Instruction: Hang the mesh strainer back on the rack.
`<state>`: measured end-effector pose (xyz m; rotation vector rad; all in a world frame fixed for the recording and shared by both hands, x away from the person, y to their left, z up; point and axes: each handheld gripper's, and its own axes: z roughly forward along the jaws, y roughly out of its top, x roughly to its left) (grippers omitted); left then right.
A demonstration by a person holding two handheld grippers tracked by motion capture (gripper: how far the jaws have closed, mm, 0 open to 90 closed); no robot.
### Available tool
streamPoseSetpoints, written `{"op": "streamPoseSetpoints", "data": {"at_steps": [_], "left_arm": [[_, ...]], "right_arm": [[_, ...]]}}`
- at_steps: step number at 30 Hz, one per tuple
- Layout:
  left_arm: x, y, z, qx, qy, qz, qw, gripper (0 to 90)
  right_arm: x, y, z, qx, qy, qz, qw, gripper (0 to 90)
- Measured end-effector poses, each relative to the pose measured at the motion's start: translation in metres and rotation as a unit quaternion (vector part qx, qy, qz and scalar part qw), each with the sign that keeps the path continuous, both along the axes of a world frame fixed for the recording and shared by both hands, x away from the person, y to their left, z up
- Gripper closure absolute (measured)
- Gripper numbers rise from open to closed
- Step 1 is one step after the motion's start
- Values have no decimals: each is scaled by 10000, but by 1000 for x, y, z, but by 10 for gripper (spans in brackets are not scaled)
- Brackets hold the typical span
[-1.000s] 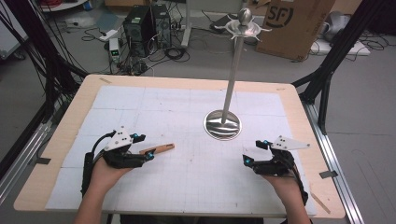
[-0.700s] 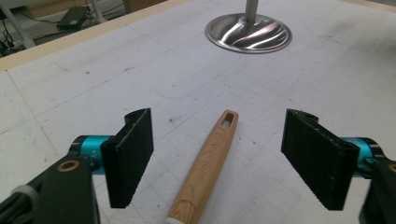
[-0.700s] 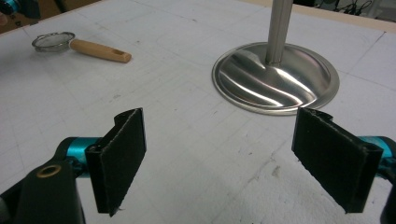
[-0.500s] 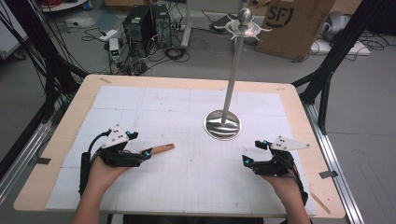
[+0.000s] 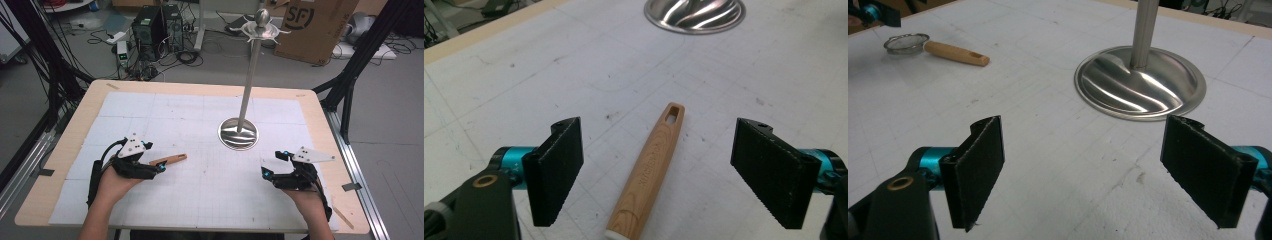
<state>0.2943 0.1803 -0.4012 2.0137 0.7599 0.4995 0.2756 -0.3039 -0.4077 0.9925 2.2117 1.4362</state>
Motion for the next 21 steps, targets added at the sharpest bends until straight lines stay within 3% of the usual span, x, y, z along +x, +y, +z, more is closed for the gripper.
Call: {"op": "streamPoseSetpoints", "data": {"at_steps": [5,9,16,21], "left_arm": [[7,0,-2,301,111,11,9995,219],[16,3,-4,828,325,-24,9960,219],[24,7,-10,1247,590,-105,9904,220],[26,6,-14,1416,546,-175,9883,225]], "right_arm": [[0,-2,2,11,-34,-44,10000,170],[-1,-1,2,4,-35,-13,10000,169],[0,-1,2,17,4,-13,10000,169],[-1,-2,2,17,-8,-3,10000,169]]}}
